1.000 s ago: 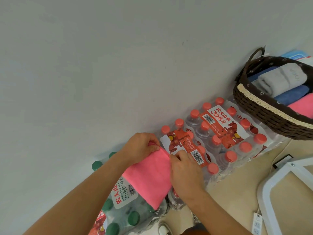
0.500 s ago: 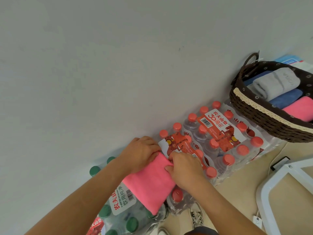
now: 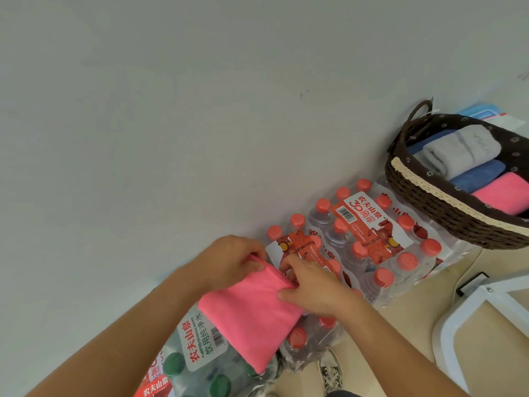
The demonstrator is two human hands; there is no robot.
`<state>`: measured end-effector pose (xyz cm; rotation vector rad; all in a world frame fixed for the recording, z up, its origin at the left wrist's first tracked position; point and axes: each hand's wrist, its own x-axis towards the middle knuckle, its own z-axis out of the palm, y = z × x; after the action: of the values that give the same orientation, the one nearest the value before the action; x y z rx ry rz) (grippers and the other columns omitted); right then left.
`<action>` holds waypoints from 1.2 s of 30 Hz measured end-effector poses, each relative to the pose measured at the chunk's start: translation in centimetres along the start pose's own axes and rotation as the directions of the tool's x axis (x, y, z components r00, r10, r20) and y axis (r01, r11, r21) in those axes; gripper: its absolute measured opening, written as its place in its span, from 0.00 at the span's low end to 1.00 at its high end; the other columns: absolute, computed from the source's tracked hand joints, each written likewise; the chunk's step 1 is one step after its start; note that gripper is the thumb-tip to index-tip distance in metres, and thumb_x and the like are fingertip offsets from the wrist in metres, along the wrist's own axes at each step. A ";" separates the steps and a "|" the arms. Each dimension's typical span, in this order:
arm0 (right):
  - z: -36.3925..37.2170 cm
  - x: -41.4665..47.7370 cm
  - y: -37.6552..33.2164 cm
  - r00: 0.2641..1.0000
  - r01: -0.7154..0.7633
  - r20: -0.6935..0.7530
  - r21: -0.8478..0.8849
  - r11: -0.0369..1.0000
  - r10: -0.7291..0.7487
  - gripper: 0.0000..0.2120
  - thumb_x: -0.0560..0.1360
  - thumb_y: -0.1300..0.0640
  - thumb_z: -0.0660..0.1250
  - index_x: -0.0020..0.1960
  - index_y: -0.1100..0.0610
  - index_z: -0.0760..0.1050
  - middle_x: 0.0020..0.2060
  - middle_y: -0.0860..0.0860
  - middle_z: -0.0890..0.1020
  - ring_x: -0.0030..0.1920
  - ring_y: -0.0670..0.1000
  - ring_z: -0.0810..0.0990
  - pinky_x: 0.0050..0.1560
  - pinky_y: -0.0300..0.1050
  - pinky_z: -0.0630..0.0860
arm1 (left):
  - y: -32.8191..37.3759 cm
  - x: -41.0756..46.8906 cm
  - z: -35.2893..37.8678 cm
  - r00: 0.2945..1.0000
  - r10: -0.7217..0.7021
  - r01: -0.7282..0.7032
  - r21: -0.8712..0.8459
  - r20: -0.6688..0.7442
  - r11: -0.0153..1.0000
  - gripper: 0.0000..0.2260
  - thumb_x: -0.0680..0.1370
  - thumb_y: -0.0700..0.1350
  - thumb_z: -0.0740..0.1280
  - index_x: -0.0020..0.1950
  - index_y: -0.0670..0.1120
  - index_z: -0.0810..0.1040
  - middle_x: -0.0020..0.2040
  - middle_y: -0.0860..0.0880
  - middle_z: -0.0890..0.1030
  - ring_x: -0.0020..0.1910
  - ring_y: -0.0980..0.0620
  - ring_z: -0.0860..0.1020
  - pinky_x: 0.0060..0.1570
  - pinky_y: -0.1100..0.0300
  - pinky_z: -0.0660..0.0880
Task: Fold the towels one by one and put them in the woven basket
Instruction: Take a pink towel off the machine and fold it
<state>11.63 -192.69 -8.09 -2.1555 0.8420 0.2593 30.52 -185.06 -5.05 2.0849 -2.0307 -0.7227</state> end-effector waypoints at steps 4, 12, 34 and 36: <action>-2.7 -0.4 0.3 0.986 0.113 0.114 0.051 0.992 -0.118 0.07 0.72 0.54 0.70 0.49 0.55 0.77 0.41 0.47 0.78 0.44 0.51 0.78 0.45 0.46 0.71 | 0.9 -1.2 -2.3 0.997 -0.065 0.051 -0.250 -0.047 0.967 0.05 0.73 0.48 0.72 0.48 0.53 0.82 0.47 0.58 0.84 0.49 0.59 0.80 0.53 0.55 0.76; -11.9 -1.3 -2.7 0.954 0.276 0.143 -0.082 0.958 -0.263 0.09 0.73 0.53 0.71 0.54 0.49 0.82 0.45 0.42 0.84 0.45 0.40 0.81 0.49 0.37 0.76 | 2.8 -2.4 -6.9 0.982 -0.084 0.160 -0.511 0.169 0.844 0.13 0.69 0.45 0.77 0.53 0.48 0.84 0.47 0.53 0.85 0.49 0.53 0.83 0.54 0.55 0.78; -3.5 -3.5 10.0 0.753 0.525 -0.017 -0.587 0.617 -0.657 0.16 0.61 0.54 0.66 0.47 0.53 0.71 0.64 0.51 0.75 0.68 0.52 0.70 0.58 0.48 0.64 | 10.6 -3.1 12.6 0.913 0.022 0.166 0.420 -0.407 0.892 0.05 0.76 0.43 0.57 0.46 0.47 0.71 0.68 0.41 0.73 0.69 0.43 0.70 0.67 0.45 0.64; -3.2 -3.7 9.9 0.749 0.527 -0.007 -0.601 0.602 -0.663 0.17 0.63 0.55 0.62 0.52 0.54 0.71 0.69 0.54 0.72 0.72 0.54 0.66 0.64 0.51 0.61 | 11.4 -3.0 13.2 0.904 -0.013 0.215 0.427 -0.428 0.878 0.08 0.78 0.42 0.53 0.44 0.46 0.71 0.67 0.39 0.73 0.68 0.40 0.71 0.65 0.40 0.67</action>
<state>2.14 -197.95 -10.34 -2.9454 0.0750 -0.1246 14.67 -180.01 -11.04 2.3572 -1.9721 0.2350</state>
